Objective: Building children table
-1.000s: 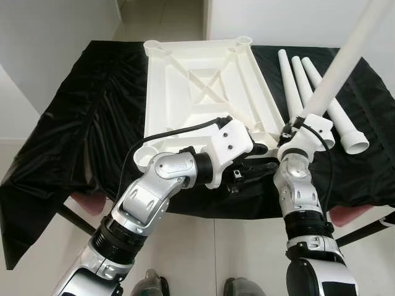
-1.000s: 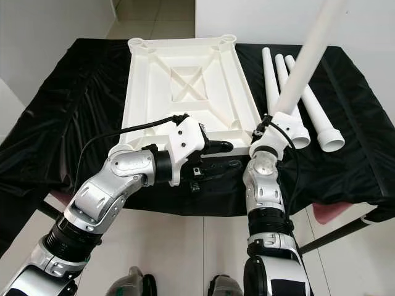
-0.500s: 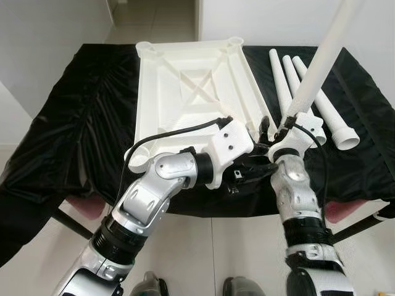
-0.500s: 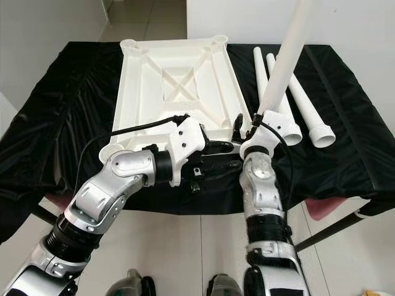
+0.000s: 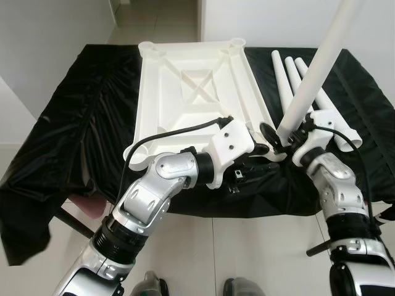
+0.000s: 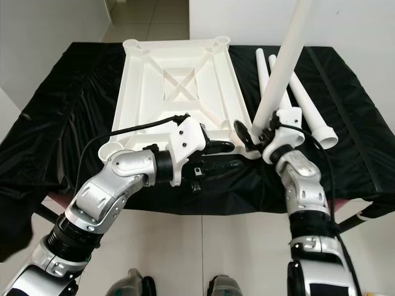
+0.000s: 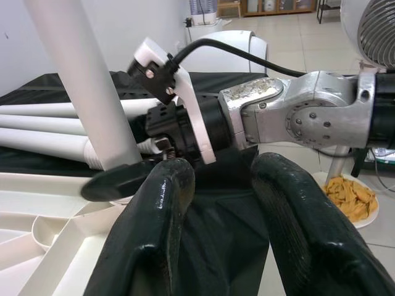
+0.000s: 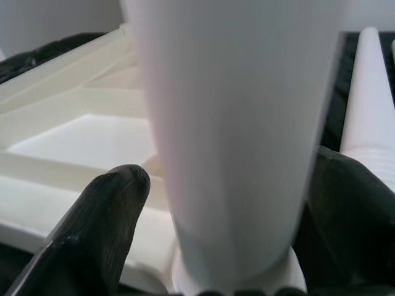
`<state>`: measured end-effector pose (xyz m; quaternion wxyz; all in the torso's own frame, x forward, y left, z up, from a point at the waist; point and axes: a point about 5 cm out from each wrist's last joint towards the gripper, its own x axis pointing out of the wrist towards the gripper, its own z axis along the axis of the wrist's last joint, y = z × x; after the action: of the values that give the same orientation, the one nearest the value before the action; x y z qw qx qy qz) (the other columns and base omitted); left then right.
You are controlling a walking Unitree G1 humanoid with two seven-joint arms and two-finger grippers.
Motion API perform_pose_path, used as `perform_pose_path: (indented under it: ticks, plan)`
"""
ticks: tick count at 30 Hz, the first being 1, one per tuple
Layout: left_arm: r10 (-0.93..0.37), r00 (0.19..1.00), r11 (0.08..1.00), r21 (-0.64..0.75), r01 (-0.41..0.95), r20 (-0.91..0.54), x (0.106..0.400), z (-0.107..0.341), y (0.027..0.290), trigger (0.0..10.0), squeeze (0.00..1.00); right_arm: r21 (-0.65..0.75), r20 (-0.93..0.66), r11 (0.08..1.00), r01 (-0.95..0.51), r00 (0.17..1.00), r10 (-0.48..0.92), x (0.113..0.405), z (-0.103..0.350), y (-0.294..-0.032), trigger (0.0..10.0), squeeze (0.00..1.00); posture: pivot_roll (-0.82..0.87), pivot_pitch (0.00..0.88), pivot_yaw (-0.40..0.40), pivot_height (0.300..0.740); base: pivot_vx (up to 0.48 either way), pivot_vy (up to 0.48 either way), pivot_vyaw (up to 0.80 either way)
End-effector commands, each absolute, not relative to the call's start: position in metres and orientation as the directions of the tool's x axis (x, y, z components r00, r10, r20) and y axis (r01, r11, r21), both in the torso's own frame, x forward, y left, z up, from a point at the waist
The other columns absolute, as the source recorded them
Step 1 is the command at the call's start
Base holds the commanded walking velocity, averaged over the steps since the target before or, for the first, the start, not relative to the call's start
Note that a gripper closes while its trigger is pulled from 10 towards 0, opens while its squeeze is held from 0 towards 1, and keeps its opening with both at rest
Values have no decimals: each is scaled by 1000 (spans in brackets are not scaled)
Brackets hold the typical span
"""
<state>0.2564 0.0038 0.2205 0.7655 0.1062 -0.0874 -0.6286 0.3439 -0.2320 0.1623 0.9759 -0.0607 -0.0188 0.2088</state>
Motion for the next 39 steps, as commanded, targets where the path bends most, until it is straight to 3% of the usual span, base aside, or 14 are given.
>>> perform_pose_path:
  ticks: [1, 12, 24, 25, 27, 28, 39]
  plan:
    - [-978, 206, 201, 280, 939, 9, 258, 223, 4, 10000, 0, -130, -38, 871, -474, 880, 473, 346, 157, -230, 10000, 0, -56, 54, 52, 740, 0, 0, 0]
    - [-977, 214, 208, 281, 937, 10, 258, 223, 5, 10000, 0, -98, -52, 840, -534, 846, 531, 351, 158, -229, 10000, 0, -52, 56, 51, 740, 0, 0, 0]
    - [-977, 213, 207, 281, 937, 10, 258, 224, 6, 10000, 0, -122, -42, 856, -503, 864, 502, 364, 162, -232, 10000, 0, -50, 66, 58, 740, 0, 0, 0]
    - [-977, 213, 207, 280, 937, 10, 258, 224, 6, 10000, 0, -111, -65, 848, -518, 856, 514, 363, 158, -231, 1686, 0, -50, 66, 58, 740, 0, 0, 0]
    - [-977, 213, 207, 279, 938, 10, 258, 224, 6, 10000, 0, -102, -80, 842, -530, 848, 524, 363, 156, -231, 1686, 0, -50, 66, 58, 740, 0, 0, 0]
    - [-977, 213, 207, 278, 938, 9, 258, 224, 6, 10000, 0, -95, -99, 828, -553, 833, 545, 361, 152, -229, 0, 0, -50, 66, 58, 740, 0, 0, 0]
    - [-978, 208, 203, 275, 940, 11, 257, 224, 5, 10000, 0, -95, -136, 763, -640, 767, 627, 354, 145, -228, 0, 0, -55, 77, 61, 740, 0, 0, 0]
